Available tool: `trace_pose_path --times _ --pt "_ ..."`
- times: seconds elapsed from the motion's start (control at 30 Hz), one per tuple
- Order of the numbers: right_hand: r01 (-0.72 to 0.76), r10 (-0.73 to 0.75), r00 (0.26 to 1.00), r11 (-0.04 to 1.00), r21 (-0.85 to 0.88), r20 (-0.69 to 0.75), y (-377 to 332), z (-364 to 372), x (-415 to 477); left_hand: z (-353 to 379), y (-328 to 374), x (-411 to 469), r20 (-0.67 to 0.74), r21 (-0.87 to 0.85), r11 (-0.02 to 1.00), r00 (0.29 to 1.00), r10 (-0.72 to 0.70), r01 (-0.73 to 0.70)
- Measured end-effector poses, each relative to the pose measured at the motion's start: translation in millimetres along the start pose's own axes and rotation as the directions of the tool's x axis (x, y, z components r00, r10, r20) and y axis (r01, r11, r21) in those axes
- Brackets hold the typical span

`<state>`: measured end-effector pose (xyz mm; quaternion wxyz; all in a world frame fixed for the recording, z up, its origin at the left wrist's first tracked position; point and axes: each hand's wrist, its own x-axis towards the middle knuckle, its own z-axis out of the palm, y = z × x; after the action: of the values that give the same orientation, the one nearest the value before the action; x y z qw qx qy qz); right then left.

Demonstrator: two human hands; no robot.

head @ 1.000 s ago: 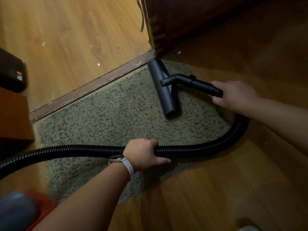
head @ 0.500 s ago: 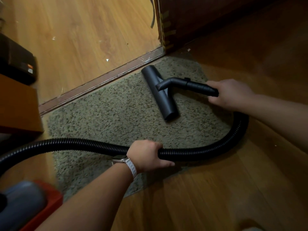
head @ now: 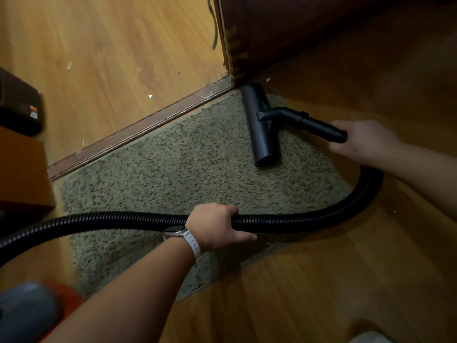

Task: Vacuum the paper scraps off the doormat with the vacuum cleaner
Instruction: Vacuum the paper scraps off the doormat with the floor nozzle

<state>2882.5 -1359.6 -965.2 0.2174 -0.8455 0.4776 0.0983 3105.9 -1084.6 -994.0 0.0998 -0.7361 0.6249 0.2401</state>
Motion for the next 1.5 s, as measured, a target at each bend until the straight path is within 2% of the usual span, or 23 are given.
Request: trace_pose_path --times 0.17,0.33,0.5,0.67,0.77,0.9,0.97,1.13,1.27,1.4,1.5 --pt "0.038 -0.037 0.997 0.999 -0.011 0.060 -13.8 3.8 -1.4 2.1 -1.2 -2.5 0.015 0.021 1.000 1.000 0.010 -0.010" --pt "0.159 -0.149 0.982 0.984 -0.085 0.114 -44.6 9.0 -1.1 7.3 -3.0 -11.7 0.078 0.020 1.000 0.997 0.022 -0.023" --pt "0.372 -0.340 0.925 0.902 -0.218 0.170 -76.5 20.8 -6.1 10.7 -1.9 -20.9 0.120 0.065 0.997 0.992 0.040 -0.048" --pt "0.473 -0.423 0.880 0.822 -0.318 0.215 -86.9 33.1 -11.1 15.8 -0.8 -26.4 0.105 0.105 0.992 0.993 0.052 -0.063" --pt "0.429 -0.393 0.903 0.847 -0.314 0.174 -82.1 30.9 -8.5 15.0 1.1 -28.3 0.112 0.080 0.996 0.993 0.040 -0.049" --pt "0.240 -0.231 0.971 0.940 -0.242 0.069 -67.8 17.2 6.2 13.1 3.1 -33.0 0.093 -0.001 1.000 0.995 -0.022 0.022" --pt "0.188 -0.183 0.982 0.952 -0.240 0.042 -63.0 13.3 13.1 10.0 3.5 -35.4 0.078 -0.033 0.998 0.996 -0.049 0.052" --pt "0.176 -0.170 0.984 0.961 -0.213 0.045 -62.9 11.0 23.7 6.1 6.3 -40.2 0.071 -0.053 0.996 0.995 -0.065 0.069" --pt "0.167 -0.162 0.986 0.947 -0.274 0.041 -60.6 8.0 23.2 5.4 1.9 -35.6 0.075 -0.062 0.996 0.996 -0.058 0.063" --pt "0.135 -0.127 0.991 0.963 -0.234 0.049 -60.3 -4.0 20.5 0.0 4.0 -39.3 0.061 -0.060 0.996 0.996 -0.062 0.066" --pt "0.151 -0.131 0.988 0.943 -0.297 0.084 -64.8 -2.1 10.5 -2.7 3.8 -40.7 0.083 -0.048 0.998 0.996 -0.036 0.040"
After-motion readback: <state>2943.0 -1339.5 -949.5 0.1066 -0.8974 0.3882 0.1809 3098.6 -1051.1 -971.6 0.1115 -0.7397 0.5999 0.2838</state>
